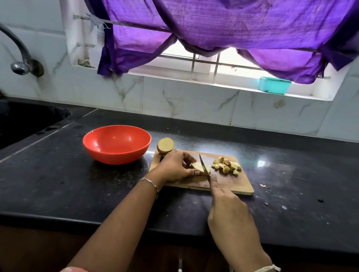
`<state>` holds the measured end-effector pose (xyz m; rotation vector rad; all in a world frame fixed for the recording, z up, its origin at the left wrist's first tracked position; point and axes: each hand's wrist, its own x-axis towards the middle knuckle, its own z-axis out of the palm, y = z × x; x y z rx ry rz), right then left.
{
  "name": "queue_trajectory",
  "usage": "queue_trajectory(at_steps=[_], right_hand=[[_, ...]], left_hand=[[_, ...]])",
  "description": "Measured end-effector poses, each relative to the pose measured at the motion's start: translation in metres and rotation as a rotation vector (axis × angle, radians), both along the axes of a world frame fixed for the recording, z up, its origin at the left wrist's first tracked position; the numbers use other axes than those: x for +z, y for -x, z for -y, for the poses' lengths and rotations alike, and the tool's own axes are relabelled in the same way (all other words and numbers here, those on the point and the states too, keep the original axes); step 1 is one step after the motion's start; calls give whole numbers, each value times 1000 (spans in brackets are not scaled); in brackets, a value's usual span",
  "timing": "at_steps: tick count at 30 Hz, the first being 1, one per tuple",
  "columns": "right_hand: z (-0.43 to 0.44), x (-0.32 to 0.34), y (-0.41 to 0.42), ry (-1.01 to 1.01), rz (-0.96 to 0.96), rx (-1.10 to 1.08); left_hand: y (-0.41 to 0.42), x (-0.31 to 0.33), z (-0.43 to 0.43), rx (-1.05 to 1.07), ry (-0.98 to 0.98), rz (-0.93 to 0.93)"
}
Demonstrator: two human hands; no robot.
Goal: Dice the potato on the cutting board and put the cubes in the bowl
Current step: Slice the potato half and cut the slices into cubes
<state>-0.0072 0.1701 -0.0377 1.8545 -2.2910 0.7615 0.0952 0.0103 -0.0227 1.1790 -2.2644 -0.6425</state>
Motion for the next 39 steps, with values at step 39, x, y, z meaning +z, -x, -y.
queue_trajectory(at_steps=[39], right_hand=[[16,6,2,-107,-162,-45]], left_hand=[[-1,0,-1,6,-7,-11]])
